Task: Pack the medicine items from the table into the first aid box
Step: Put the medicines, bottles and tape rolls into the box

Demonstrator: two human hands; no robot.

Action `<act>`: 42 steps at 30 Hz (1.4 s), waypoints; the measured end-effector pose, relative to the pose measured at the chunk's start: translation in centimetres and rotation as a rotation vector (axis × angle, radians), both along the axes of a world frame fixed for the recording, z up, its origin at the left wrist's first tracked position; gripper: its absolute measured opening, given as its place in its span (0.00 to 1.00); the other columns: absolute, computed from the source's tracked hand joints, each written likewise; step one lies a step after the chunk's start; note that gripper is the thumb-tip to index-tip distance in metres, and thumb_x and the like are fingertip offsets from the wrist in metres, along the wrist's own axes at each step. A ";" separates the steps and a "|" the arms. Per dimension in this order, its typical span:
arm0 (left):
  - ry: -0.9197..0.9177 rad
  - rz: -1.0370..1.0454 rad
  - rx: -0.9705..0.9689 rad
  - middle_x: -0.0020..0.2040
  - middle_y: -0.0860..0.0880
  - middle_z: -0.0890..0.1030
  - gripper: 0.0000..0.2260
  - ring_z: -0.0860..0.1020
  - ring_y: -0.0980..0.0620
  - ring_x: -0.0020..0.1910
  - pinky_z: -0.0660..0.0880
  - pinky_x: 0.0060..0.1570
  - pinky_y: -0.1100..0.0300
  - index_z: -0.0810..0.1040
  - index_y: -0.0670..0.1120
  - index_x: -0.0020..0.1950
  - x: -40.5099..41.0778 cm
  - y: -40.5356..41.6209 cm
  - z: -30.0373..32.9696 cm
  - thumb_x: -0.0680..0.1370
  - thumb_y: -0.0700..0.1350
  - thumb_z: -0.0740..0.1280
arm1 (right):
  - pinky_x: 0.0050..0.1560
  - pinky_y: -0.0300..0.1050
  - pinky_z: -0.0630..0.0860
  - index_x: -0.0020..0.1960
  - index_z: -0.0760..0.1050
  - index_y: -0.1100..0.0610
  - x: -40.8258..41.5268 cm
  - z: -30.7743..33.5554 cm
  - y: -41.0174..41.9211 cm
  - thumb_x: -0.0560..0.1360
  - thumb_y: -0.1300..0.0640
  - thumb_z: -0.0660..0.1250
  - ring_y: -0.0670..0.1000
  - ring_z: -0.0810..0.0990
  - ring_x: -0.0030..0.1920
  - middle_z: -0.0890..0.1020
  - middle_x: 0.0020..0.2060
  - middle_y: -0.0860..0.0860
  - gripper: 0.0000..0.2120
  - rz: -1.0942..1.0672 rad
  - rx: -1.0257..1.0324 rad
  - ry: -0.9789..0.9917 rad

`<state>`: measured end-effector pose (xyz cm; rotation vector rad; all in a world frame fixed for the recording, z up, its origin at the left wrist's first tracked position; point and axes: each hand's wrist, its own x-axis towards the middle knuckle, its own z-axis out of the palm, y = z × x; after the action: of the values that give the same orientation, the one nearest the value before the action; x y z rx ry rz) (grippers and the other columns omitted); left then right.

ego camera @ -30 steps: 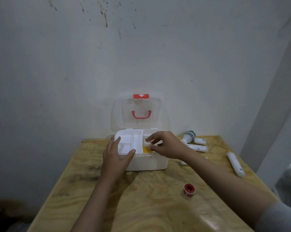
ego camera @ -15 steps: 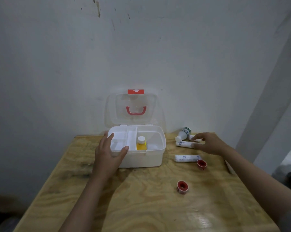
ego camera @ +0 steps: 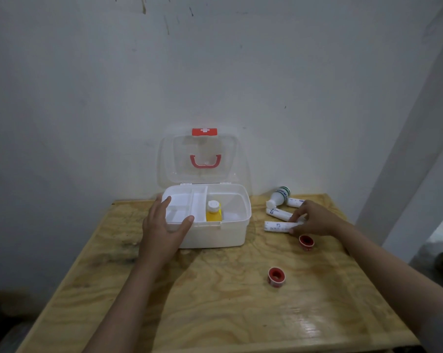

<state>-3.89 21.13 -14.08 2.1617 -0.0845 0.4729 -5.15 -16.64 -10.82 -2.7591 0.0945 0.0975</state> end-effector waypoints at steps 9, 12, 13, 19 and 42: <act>-0.005 0.002 -0.001 0.77 0.55 0.59 0.33 0.60 0.47 0.73 0.67 0.65 0.44 0.62 0.58 0.72 0.2 0.3 -0.1 0.70 0.64 0.68 | 0.43 0.42 0.69 0.44 0.82 0.50 -0.5 2.0 0.5 0.63 0.50 0.78 0.50 0.73 0.44 0.76 0.46 0.52 0.11 0.058 0.053 -0.188; 0.001 0.002 0.002 0.77 0.55 0.59 0.34 0.60 0.47 0.73 0.67 0.65 0.44 0.62 0.57 0.72 0.2 0.2 -0.1 0.70 0.63 0.69 | 0.41 0.41 0.69 0.41 0.80 0.47 -0.8 2.8 0.9 0.62 0.50 0.78 0.47 0.73 0.42 0.76 0.45 0.51 0.10 0.062 0.102 -0.235; 0.004 0.002 0.003 0.77 0.54 0.59 0.34 0.60 0.47 0.73 0.67 0.65 0.43 0.62 0.57 0.72 0.2 0.2 -0.2 0.70 0.63 0.69 | 0.40 0.40 0.70 0.40 0.79 0.46 -0.9 3.1 1.0 0.62 0.51 0.79 0.47 0.73 0.41 0.77 0.44 0.51 0.10 0.058 0.127 -0.248; 0.021 -0.004 0.002 0.77 0.54 0.59 0.34 0.60 0.46 0.74 0.67 0.65 0.43 0.62 0.57 0.72 0.1 -0.1 -0.5 0.70 0.64 0.68 | 0.42 0.39 0.74 0.42 0.82 0.51 -1.8 5.5 1.5 0.61 0.55 0.80 0.50 0.77 0.44 0.80 0.46 0.51 0.12 0.047 0.270 -0.320; 0.017 -0.009 -0.024 0.77 0.55 0.59 0.34 0.60 0.48 0.73 0.66 0.65 0.45 0.62 0.56 0.72 -1.1 -0.7 0.4 0.70 0.62 0.69 | 0.51 0.43 0.74 0.52 0.81 0.54 5.1 8.9 13.9 0.65 0.67 0.73 0.53 0.75 0.56 0.77 0.56 0.53 0.18 0.387 -0.208 -0.055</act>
<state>-4.96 20.47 -13.72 2.1409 -0.0785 0.4481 -0.01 -2.71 -1.93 -2.9479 -0.4711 0.1196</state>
